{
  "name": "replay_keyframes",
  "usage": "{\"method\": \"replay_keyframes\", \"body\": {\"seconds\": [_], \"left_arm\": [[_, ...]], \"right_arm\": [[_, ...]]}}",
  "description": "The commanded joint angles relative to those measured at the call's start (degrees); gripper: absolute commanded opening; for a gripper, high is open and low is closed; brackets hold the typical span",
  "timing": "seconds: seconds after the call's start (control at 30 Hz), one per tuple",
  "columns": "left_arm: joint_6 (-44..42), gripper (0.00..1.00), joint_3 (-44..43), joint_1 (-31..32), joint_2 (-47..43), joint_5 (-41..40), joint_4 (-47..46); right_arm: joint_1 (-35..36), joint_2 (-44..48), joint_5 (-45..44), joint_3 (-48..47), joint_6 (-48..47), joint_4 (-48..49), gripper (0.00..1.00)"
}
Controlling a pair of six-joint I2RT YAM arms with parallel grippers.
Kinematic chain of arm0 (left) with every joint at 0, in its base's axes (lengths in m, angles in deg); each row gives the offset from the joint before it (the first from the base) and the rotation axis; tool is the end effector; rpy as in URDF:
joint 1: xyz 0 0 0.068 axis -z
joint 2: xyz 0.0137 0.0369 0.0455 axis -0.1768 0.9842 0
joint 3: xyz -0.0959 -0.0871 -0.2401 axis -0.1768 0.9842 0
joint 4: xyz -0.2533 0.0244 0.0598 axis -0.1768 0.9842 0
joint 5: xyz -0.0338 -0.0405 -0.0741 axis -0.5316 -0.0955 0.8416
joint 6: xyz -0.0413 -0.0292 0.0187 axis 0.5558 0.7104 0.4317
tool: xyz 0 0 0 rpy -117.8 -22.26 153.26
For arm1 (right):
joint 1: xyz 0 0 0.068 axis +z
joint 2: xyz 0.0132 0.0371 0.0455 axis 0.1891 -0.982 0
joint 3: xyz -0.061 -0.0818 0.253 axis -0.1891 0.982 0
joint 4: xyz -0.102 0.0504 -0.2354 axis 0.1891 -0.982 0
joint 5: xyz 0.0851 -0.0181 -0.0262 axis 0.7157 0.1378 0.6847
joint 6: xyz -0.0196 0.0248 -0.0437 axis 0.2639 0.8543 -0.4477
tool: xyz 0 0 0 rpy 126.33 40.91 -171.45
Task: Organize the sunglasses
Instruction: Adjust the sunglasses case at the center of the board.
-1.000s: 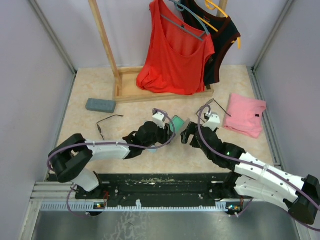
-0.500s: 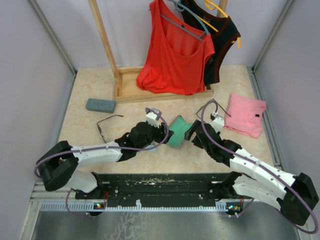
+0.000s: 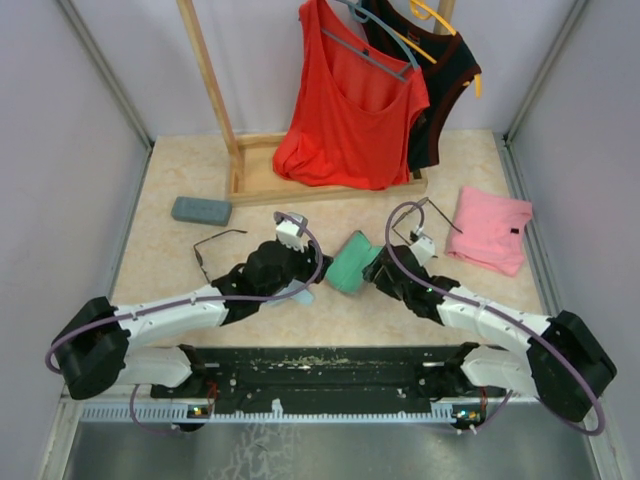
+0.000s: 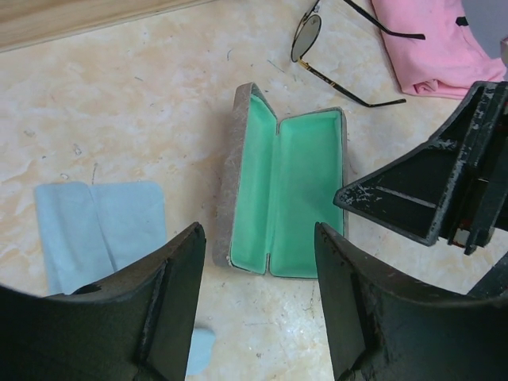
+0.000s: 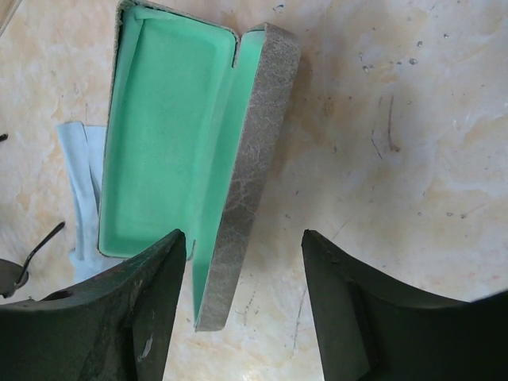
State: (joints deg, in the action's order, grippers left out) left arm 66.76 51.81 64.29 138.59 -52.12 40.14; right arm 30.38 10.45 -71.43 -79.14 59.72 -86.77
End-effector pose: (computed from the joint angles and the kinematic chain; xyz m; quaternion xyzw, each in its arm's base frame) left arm 0.1699 -0.2189 0.2300 0.1421 0.7923 -0.2789 0.5238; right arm 0.1671 0.1311 0.1816 0.2324 0.8795 0.2082 0.3593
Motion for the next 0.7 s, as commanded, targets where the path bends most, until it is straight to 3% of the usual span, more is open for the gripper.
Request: {"method": "replay_keyframes", "body": {"seconds": [0.0, 0.13, 0.4, 0.5, 0.67], "left_arm": [[-0.2, 0.63, 0.8, -0.3, -3.8, -1.3, 3.7], [-0.4, 0.64, 1.0, -0.5, -6.4, -1.9, 5.9], [-0.6, 0.64, 1.0, -0.8, -9.5, -2.6, 9.2], [-0.7, 0.64, 1.1, -0.9, -10.4, -2.9, 10.2], [-0.8, 0.65, 1.2, -1.2, -11.9, -3.2, 11.7]], "right_arm": [[-1.1, -2.5, 0.5, -0.6, 1.9, 6.6, 0.6], [-1.5, -4.7, 1.4, -0.5, 2.2, 8.8, 0.57], [-1.8, -7.8, 1.0, -2.2, 0.5, 9.4, 0.37], [-1.9, -8.1, 0.0, -3.7, -1.8, 8.3, 0.27], [-1.9, -8.8, -2.8, -8.1, -11.1, 4.6, 0.24]]}}
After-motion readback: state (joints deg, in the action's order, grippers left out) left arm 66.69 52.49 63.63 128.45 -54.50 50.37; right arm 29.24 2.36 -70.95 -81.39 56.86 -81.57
